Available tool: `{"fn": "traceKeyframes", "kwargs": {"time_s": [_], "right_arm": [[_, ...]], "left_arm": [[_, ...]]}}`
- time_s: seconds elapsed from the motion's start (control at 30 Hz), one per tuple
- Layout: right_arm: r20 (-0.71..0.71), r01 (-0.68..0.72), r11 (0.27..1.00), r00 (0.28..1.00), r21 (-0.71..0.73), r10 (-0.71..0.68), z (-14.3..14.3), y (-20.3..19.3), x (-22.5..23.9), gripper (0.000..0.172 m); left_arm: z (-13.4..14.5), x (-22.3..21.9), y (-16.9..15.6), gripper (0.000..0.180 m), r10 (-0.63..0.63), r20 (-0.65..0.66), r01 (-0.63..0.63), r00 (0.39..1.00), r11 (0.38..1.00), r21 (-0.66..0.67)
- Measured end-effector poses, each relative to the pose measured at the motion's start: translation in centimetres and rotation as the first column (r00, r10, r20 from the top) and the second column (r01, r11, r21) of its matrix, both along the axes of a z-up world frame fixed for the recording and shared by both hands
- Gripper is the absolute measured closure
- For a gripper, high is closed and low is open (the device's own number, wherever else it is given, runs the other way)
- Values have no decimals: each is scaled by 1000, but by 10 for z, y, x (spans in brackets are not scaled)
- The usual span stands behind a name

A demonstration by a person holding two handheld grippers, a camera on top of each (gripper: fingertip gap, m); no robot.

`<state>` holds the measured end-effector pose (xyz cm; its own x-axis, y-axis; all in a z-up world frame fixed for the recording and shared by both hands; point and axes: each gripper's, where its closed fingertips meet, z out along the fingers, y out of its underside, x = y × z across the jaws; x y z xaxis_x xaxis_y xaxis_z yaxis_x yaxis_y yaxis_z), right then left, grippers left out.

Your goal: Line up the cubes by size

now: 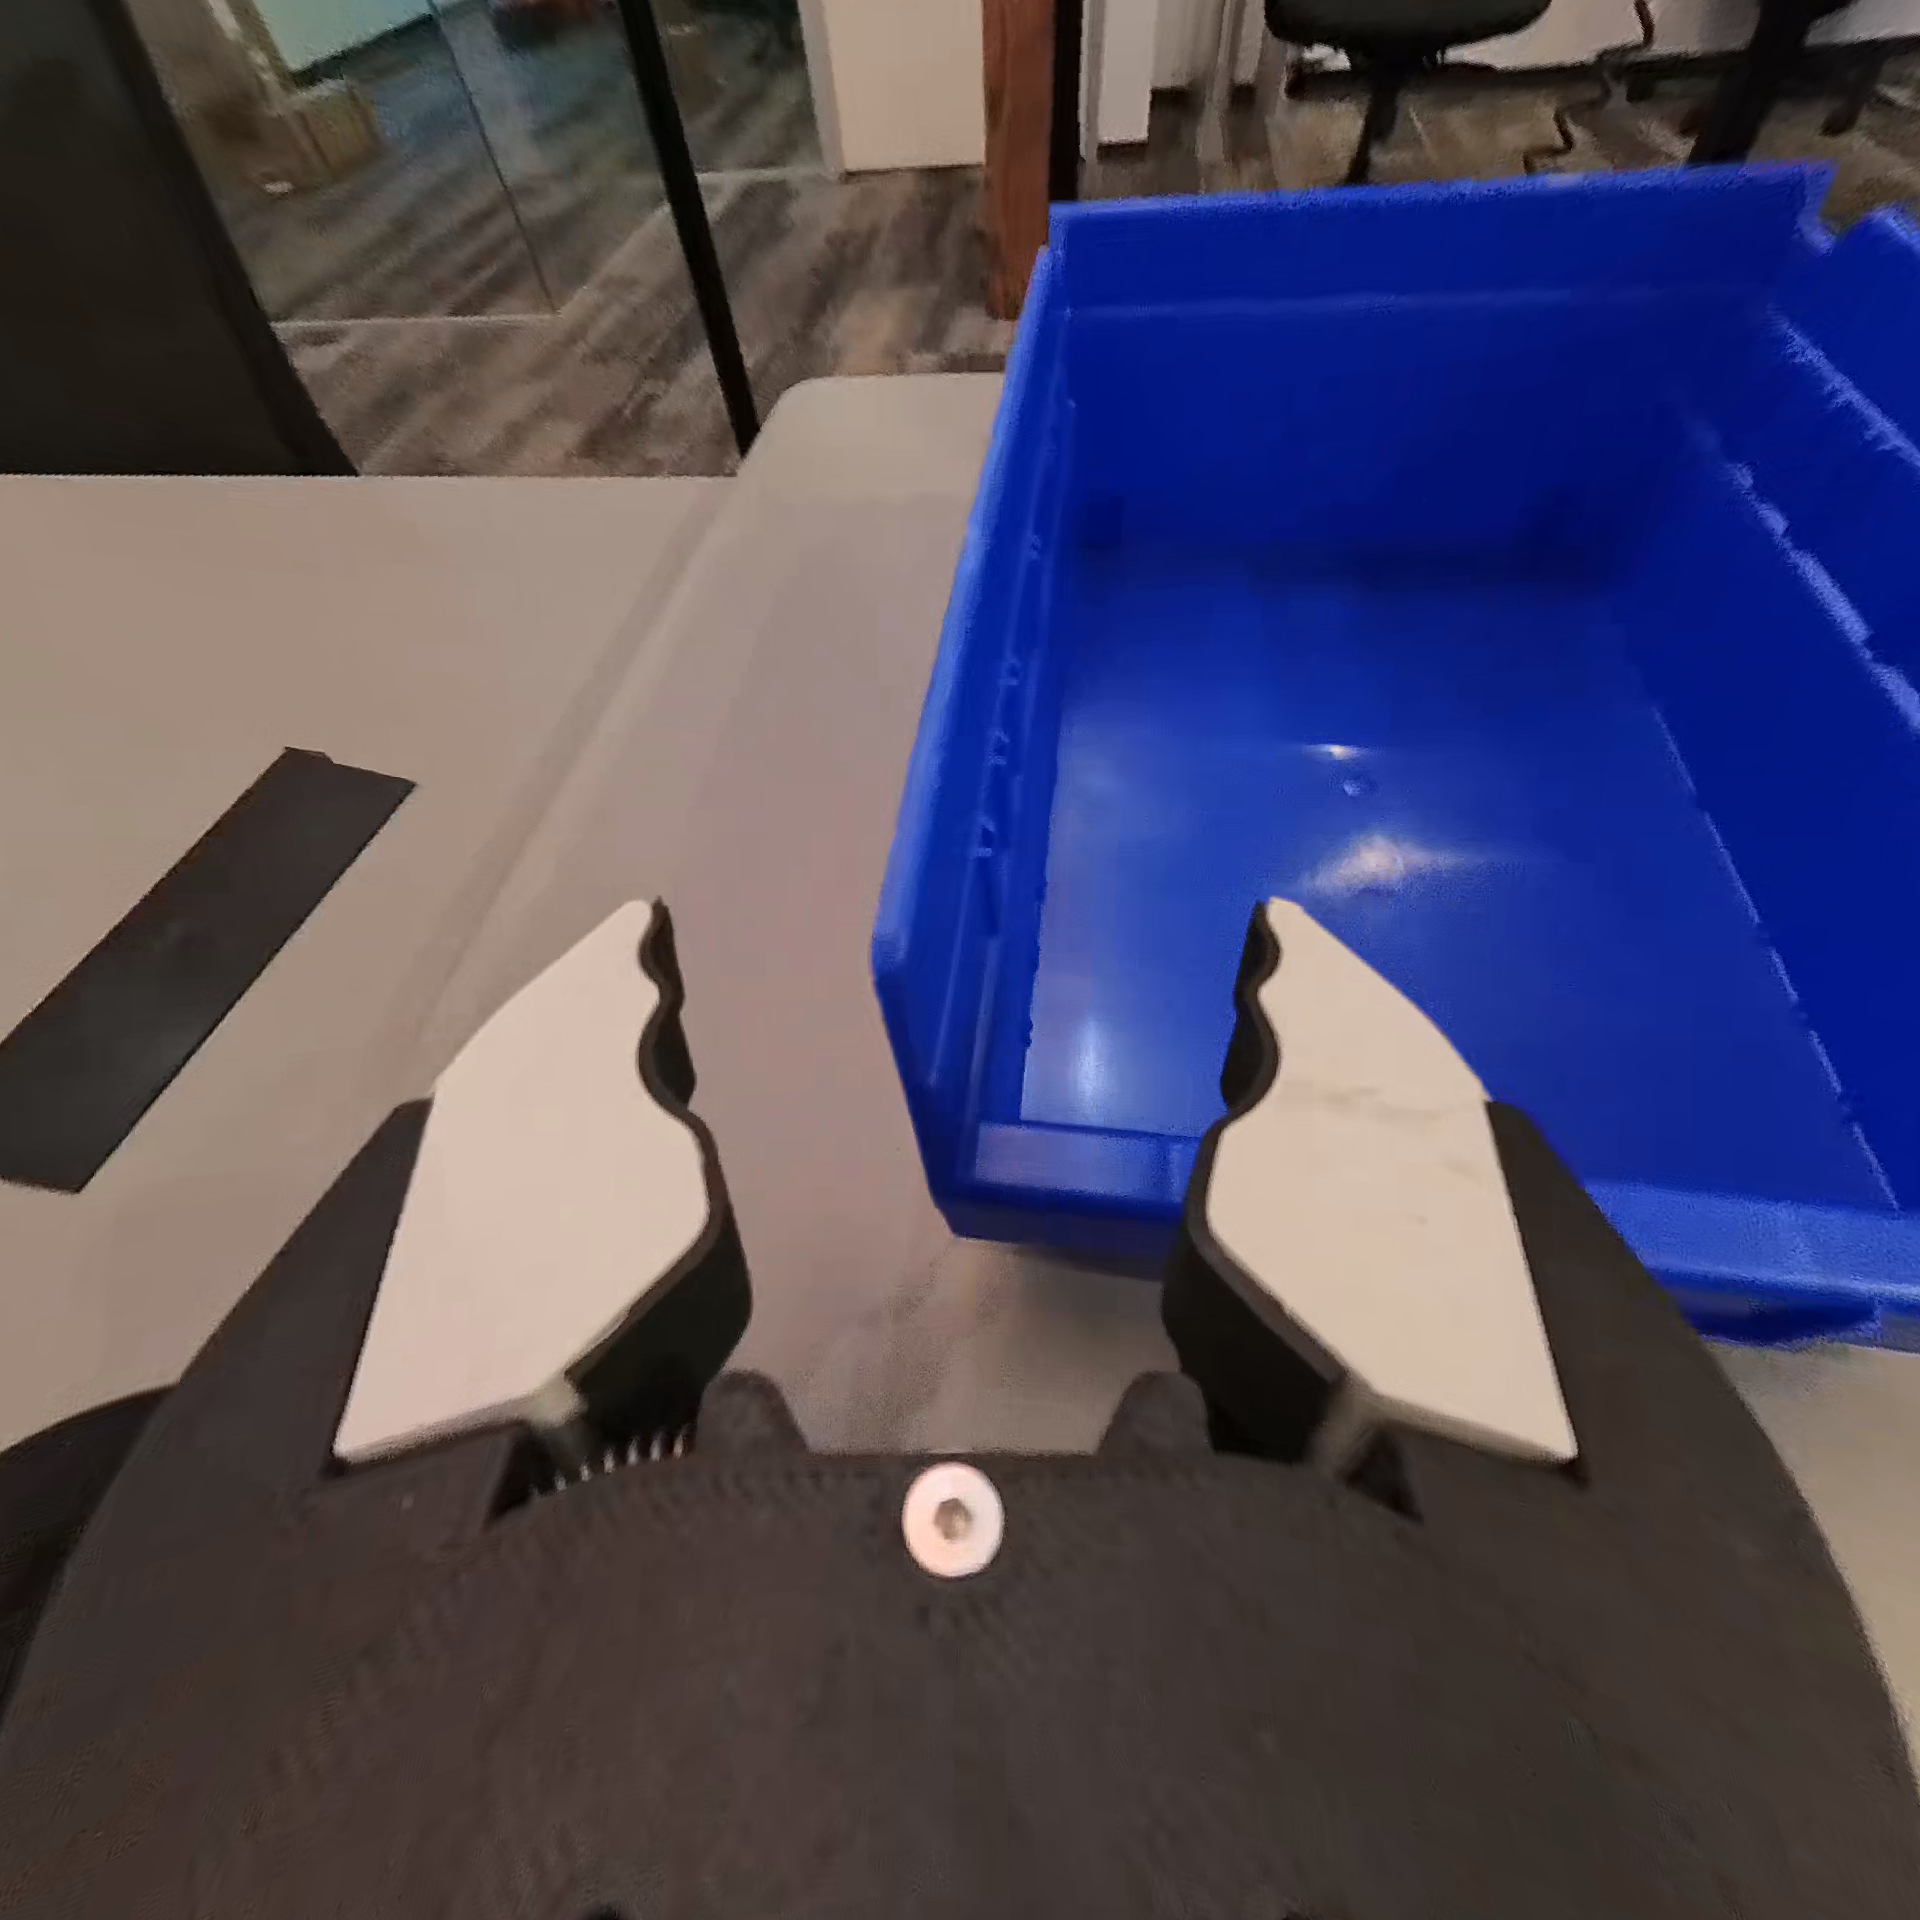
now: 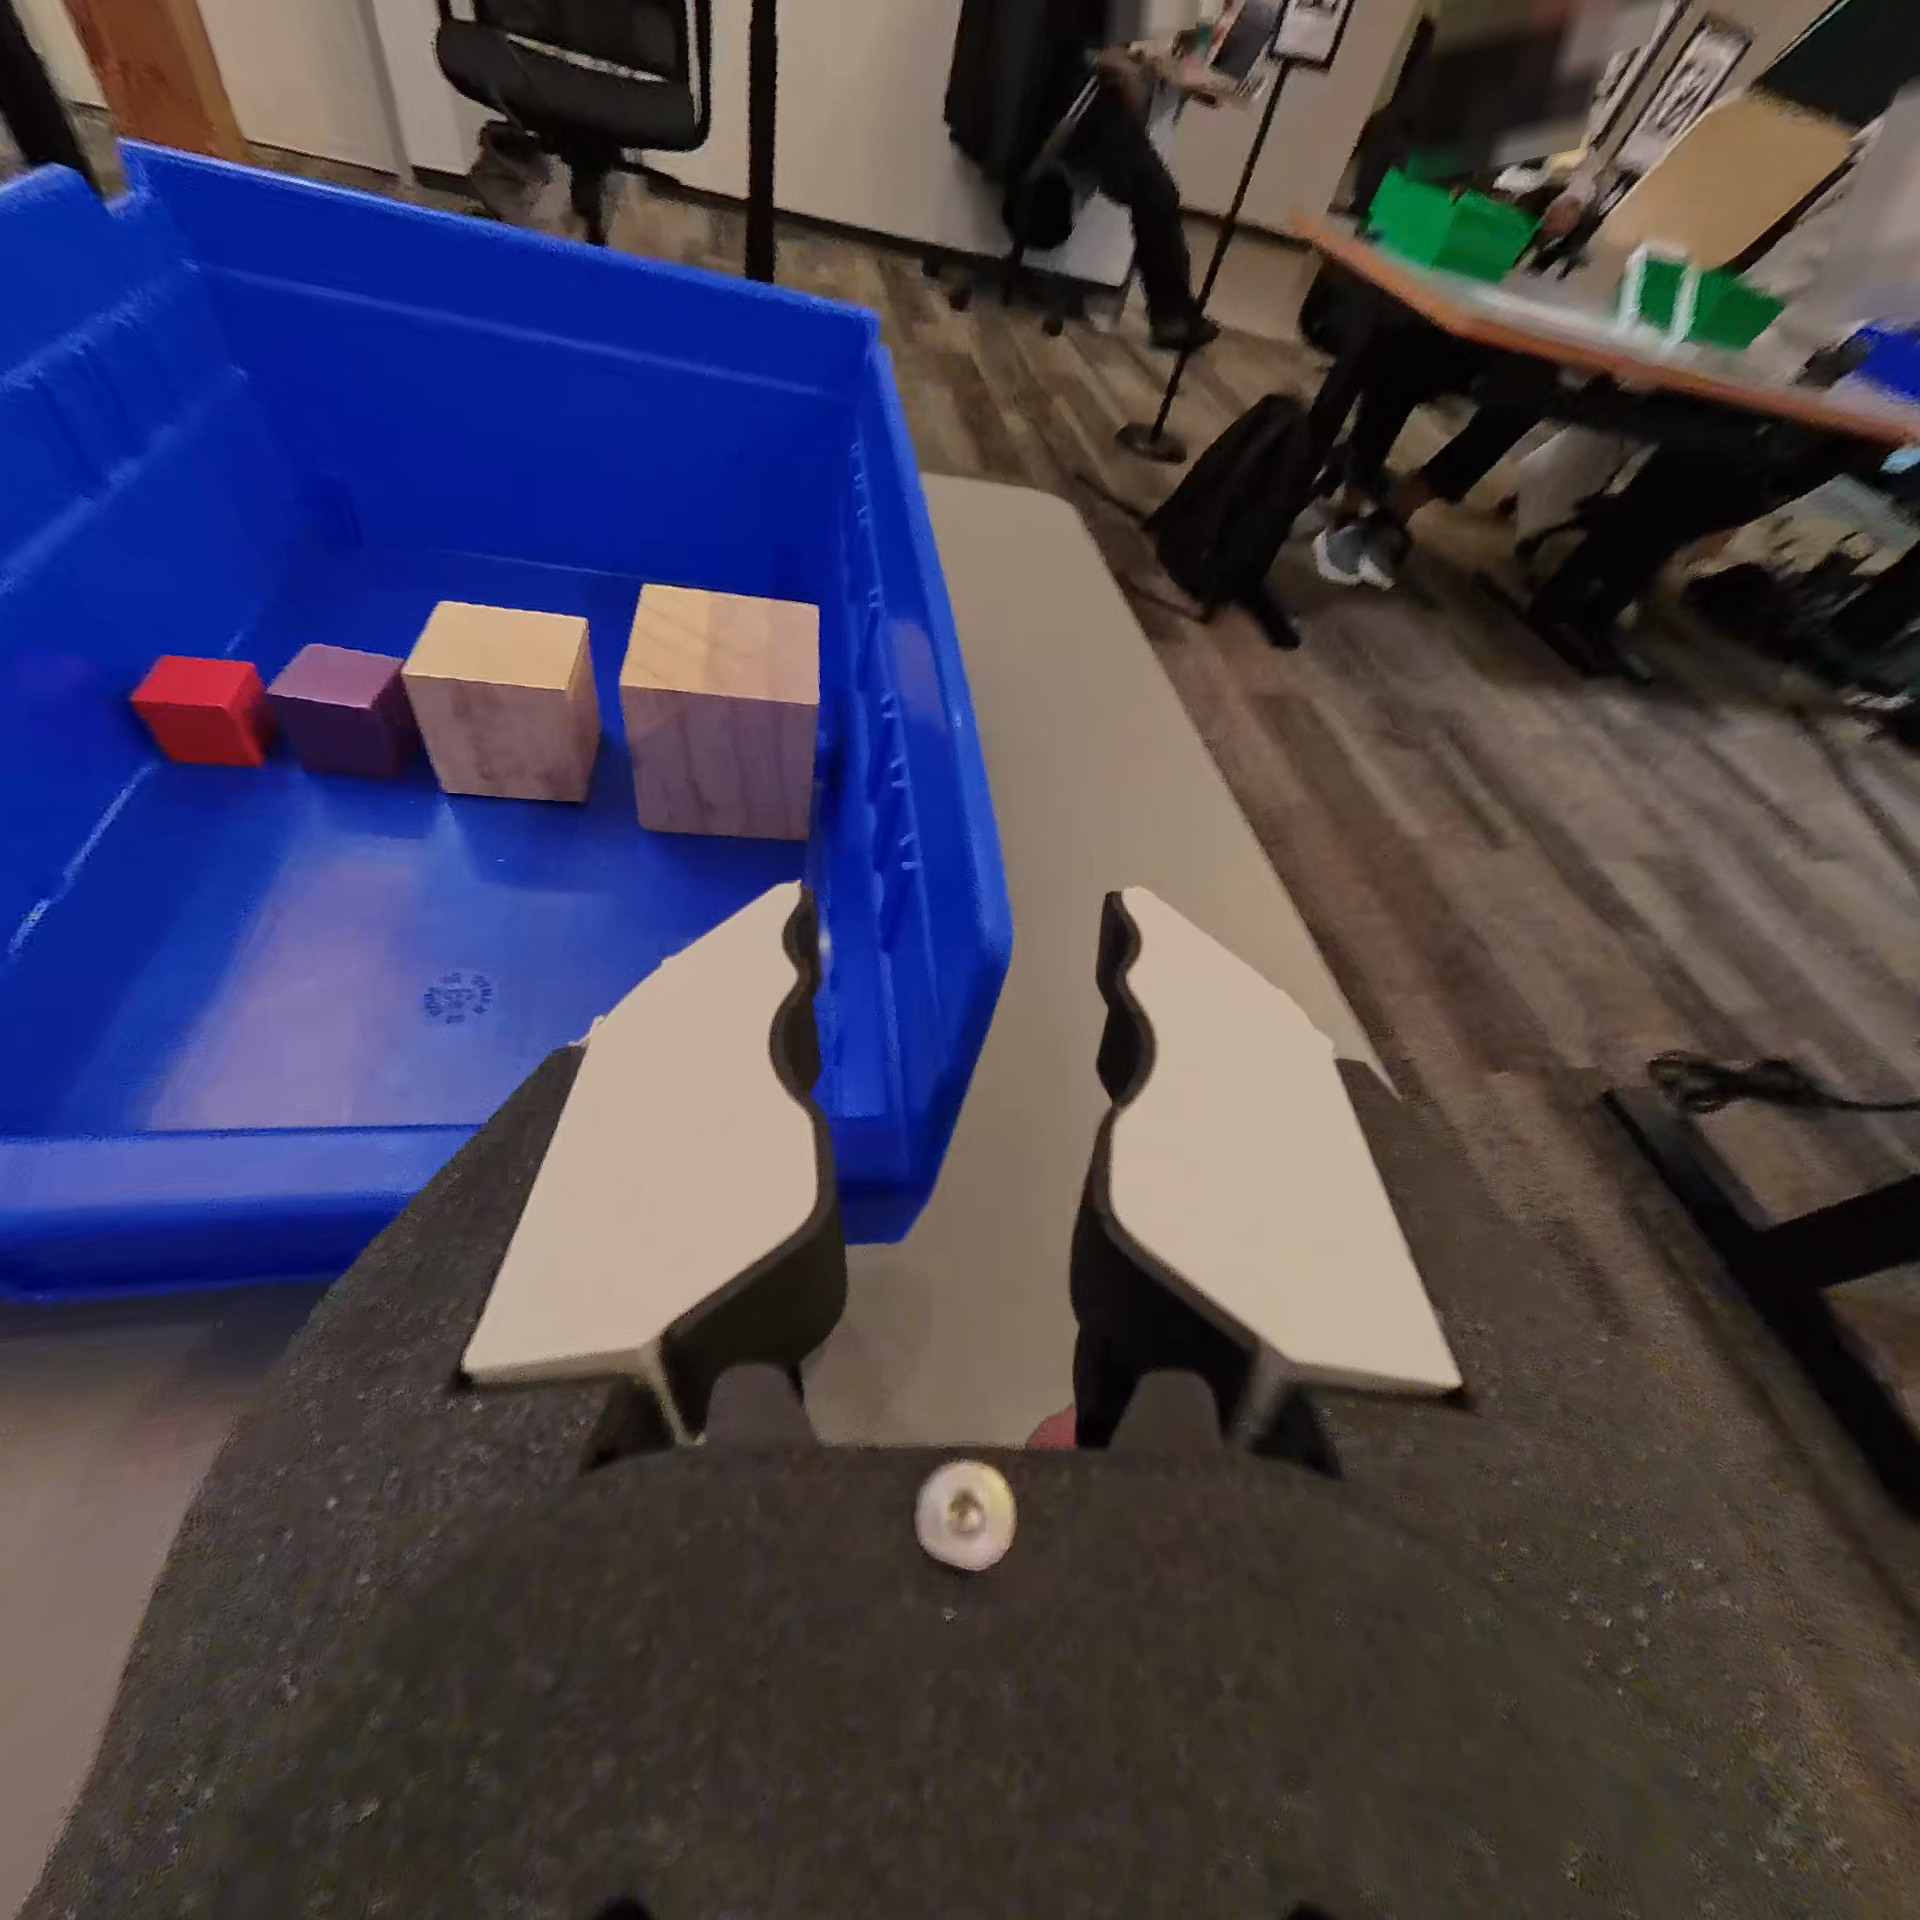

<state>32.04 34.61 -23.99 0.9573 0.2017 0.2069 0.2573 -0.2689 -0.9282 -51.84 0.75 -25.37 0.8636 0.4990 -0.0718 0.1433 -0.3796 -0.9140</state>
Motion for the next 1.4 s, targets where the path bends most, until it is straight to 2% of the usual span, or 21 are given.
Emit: {"fn": "traceKeyframes", "kwargs": {"time_s": [0.17, 0.27, 0.37, 0.57, 0.83, 1.07, 1.4], "right_arm": [[5, -19, 999, 1000, -36, 19, -7, 8, 0, 141], [6, -25, 999, 1000, -36, 25, -10, 10, 2, 159], [-10, -43, 999, 999, -33, 43, -10, 10, 1, 161], [-56, -111, 992, 993, -51, 108, -11, 6, -4, 167], [-57, -159, 985, 986, -62, 155, -12, -7, -7, 168], [-56, -216, 974, 976, -75, 212, -12, -24, -7, 167], [-54, -307, 948, 951, -86, 303, -13, -53, 1, 167]], "left_arm": [[-4, 1, 13, 113, -53, 23, 53, 998, 999, 14], [-7, -2, 15, 135, -56, 31, 56, 998, 998, 19], [-9, -8, 11, 172, -44, 30, 43, 999, 999, 30], [-9, 2, 12, 179, -129, 113, 120, 985, 989, 85], [-9, 15, -1, 178, -185, 89, 182, 979, 982, 46], [-10, 28, -29, 177, -256, 97, 256, 962, 967, 15], [-10, 67, -56, 178, -418, 175, 424, 891, 906, 2]]}}
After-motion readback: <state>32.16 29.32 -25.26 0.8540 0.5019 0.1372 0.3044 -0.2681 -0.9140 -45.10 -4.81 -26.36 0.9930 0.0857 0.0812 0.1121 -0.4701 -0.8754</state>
